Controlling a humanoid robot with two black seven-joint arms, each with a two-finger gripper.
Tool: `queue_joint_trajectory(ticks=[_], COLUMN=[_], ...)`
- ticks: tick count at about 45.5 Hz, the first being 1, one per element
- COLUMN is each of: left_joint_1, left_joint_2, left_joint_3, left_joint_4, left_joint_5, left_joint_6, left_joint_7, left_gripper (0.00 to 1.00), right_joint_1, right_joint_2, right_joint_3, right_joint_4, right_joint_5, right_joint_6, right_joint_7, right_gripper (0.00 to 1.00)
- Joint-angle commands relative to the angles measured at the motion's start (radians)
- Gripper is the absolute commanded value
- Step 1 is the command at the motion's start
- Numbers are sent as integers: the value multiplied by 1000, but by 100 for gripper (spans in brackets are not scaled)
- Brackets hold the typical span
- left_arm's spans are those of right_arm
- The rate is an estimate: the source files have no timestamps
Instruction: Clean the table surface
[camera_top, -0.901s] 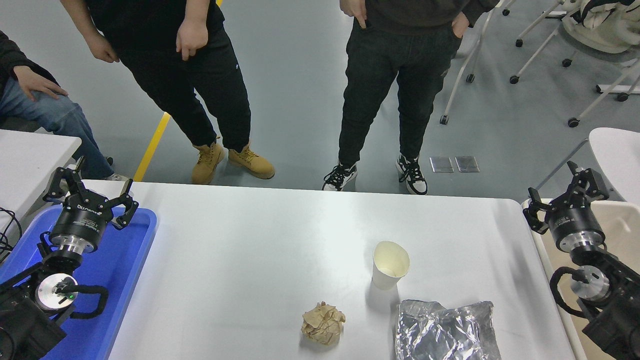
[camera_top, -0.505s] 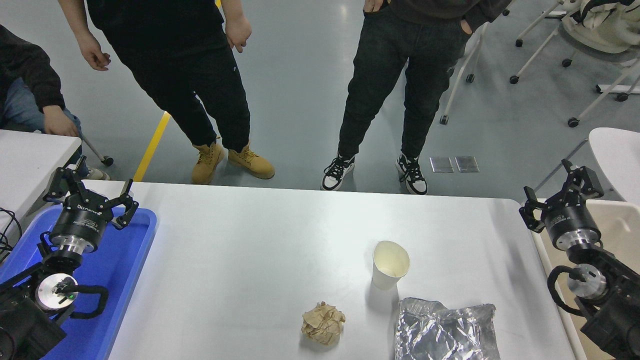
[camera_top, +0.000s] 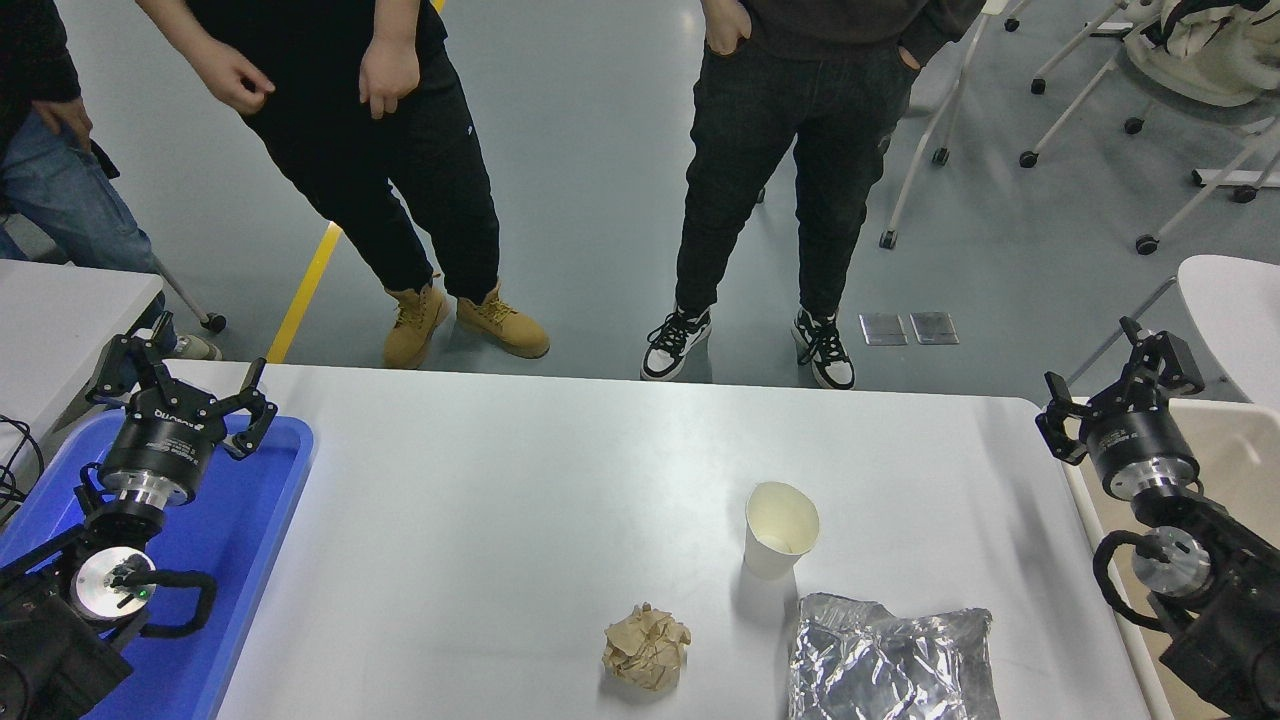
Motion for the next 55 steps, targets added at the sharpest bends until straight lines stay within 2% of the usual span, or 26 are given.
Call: queue_joint_trajectory(ticks=[1, 47, 55], left_joint_1=[0, 0, 0], left_joint_2=[0, 0, 0], left_joint_3=[0, 0, 0], left_joint_4=[0, 0, 0], left_joint_5=[0, 0, 0], left_joint_6=[0, 0, 0], left_joint_7=[0, 0, 0], left_gripper=[100, 100, 100], right_joint_1=[1, 2, 76], right_joint_2=[0, -78, -126], right_joint_3=[1, -4, -167], right_joint_4=[-1, 0, -7], right_joint_5=[0, 0, -18], right_joint_6=[0, 0, 0], right_joint_7=[-1, -1, -2], right_gripper=[99, 99, 99])
